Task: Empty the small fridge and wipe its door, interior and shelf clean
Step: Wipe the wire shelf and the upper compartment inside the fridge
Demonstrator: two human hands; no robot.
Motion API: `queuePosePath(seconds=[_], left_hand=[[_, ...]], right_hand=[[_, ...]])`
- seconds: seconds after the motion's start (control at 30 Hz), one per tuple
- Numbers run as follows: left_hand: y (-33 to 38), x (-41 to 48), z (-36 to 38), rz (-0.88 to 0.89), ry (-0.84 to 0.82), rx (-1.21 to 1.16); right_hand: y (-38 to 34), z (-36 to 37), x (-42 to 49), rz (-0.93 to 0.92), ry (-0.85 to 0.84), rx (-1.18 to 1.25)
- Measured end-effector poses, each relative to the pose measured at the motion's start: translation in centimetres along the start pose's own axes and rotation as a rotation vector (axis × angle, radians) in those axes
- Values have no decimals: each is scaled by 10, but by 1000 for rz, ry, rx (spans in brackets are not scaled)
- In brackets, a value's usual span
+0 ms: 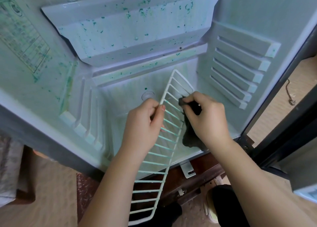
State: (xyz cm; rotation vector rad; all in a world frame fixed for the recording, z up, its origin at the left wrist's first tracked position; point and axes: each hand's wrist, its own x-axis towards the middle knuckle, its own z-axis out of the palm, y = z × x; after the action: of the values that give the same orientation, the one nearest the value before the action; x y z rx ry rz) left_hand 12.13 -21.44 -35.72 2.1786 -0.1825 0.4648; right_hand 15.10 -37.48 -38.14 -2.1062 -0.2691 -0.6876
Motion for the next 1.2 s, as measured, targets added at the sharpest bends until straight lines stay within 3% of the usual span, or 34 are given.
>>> queuePosePath(seconds=[0.23, 0.6, 0.87, 1.03, 1.2], left_hand=[[7, -5, 18, 58, -18, -21], [-7, -6, 13, -120, -62, -84], [1, -1, -8, -172, 75, -257], [14, 2, -13, -232, 171, -456], [9, 3, -9, -187, 175, -389]], right_hand=[[-20, -1, 4, -171, 158, -8], [-2, 11, -3, -29, -36, -75], [26, -3, 0, 205, -232, -266], [8, -22, 10, 291, 100, -15], [-26, -39, 17, 197, 420, 245]])
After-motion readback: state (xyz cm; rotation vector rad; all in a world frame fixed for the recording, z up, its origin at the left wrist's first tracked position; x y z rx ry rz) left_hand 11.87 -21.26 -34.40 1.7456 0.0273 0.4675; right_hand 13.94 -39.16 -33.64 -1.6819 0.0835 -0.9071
